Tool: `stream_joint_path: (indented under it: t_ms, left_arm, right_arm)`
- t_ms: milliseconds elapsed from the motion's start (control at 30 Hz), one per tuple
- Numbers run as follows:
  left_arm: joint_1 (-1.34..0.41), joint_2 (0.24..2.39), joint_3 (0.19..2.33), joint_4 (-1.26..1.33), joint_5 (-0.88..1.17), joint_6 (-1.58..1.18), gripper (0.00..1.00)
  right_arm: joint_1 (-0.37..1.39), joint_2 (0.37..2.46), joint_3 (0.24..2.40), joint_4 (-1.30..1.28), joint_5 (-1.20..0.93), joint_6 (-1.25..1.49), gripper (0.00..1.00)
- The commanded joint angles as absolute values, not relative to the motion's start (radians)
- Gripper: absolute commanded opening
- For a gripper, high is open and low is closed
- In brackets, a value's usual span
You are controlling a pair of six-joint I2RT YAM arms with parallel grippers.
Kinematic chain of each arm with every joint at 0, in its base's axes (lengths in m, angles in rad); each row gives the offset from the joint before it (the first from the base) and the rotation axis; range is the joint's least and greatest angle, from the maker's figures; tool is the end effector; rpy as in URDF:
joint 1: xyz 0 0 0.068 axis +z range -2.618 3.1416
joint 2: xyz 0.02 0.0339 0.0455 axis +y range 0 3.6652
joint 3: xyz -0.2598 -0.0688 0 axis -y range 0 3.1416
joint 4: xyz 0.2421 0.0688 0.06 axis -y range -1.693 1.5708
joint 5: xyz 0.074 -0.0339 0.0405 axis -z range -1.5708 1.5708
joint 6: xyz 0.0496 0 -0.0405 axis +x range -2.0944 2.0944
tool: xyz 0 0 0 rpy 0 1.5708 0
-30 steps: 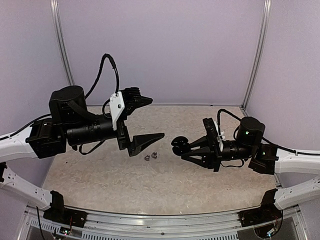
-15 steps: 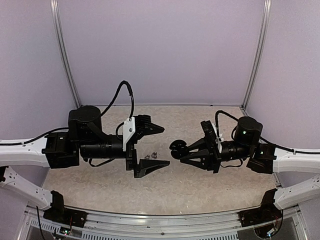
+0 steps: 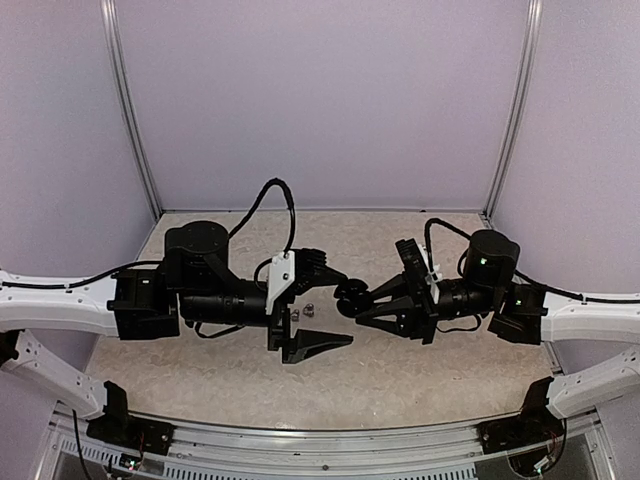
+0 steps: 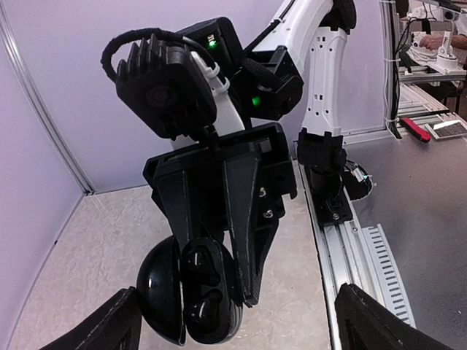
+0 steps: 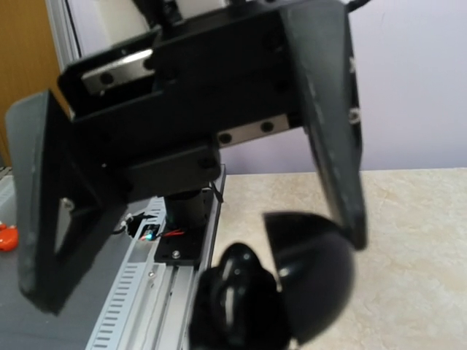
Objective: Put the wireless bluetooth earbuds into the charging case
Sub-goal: Close the charging case with the earbuds inside, then place the charging case with the earbuds at the center of the board.
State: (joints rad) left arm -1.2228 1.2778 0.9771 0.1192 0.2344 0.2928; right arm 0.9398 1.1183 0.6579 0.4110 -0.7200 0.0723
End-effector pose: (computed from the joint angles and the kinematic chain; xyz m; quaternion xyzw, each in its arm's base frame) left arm 0.0963 -0.2993 0.3258 0.5788 0.5028 -0.3654 0.5279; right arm 0.1276 0.2301 0.2878 -0.5053 0.5131 0.5360 0.4407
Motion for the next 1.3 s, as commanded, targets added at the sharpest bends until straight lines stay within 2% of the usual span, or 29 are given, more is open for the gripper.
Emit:
stream_joint_path:
  t_ms: [0,300,600,800,1000,1267]
  left_arm:
    - [-1.261,1.254,0.982,0.134,0.280,0.376,0.90]
    - [-1.314,1.268,1.056,-0.025,0.179,0.495,0.78]
    - [-1.312,1.184,0.952,0.161,-0.132,0.526,0.83]
    - [-1.252,1.165,0.918,0.215,-0.200,0.419,0.83]
    - [-1.229,1.158,0.886,0.293,-0.327,0.303,0.84]
    - [-1.214,1.133,0.844,0.324,-0.363,0.186,0.87]
  right_arm:
    - [0.948,1.126,0.680,0.444,-0.703,0.096,0.00]
    - [0.945,1.132,0.685,0.465,-0.693,0.148,0.00]
    - [0.900,1.136,0.703,0.392,-0.637,0.231,0.00]
    - [0.752,1.206,0.769,0.200,-0.563,0.244,0.00]
    - [0.579,1.363,0.852,0.097,-0.524,0.229,0.00]
    - [0.425,1.653,1.000,0.086,-0.580,0.234,0.00]
